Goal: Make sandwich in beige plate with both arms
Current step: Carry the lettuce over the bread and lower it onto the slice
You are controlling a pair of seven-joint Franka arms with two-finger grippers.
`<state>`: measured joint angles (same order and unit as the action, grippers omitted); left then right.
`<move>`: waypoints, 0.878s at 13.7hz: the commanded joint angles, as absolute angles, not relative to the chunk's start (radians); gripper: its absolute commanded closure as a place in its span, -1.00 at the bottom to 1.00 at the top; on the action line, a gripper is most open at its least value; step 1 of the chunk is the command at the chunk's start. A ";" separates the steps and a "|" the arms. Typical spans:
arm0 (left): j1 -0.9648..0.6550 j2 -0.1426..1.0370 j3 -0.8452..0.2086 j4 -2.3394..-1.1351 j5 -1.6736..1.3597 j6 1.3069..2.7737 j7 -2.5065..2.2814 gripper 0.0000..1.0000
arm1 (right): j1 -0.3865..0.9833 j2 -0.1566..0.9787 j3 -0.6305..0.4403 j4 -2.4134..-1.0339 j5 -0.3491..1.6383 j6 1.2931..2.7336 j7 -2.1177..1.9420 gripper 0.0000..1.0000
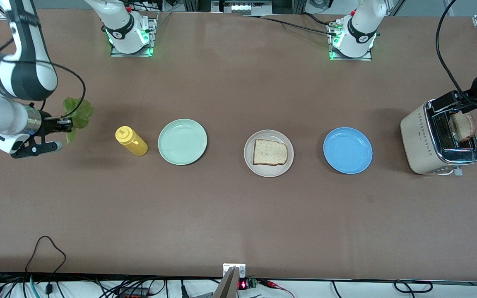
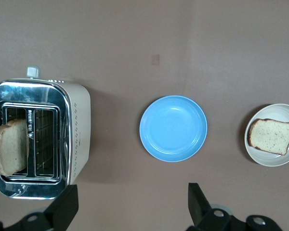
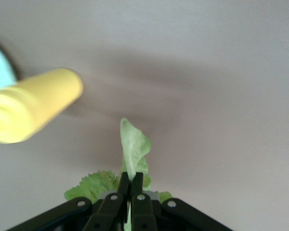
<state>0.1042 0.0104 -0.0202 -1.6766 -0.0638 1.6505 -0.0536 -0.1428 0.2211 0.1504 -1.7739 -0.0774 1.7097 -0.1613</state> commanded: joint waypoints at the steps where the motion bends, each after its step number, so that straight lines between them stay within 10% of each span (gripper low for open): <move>1: 0.109 0.005 -0.025 -1.677 -0.072 1.664 -0.031 -1.00 | -0.146 0.236 0.260 -1.675 -0.034 1.588 0.025 1.00; 6: 0.100 -0.005 -0.057 -1.680 -0.046 1.661 -0.026 -1.00 | -0.085 0.251 0.428 -1.654 0.116 1.597 0.554 1.00; 12: 0.100 -0.015 -0.066 -1.680 -0.044 1.641 -0.028 -1.00 | 0.207 0.380 0.426 -1.657 0.167 1.934 1.147 1.00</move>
<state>0.0958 0.0064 -0.0566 -1.6764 -0.0592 1.6563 -0.0488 0.1471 0.3062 0.4347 -1.6791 0.1561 1.8576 1.0172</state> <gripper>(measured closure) 0.000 0.965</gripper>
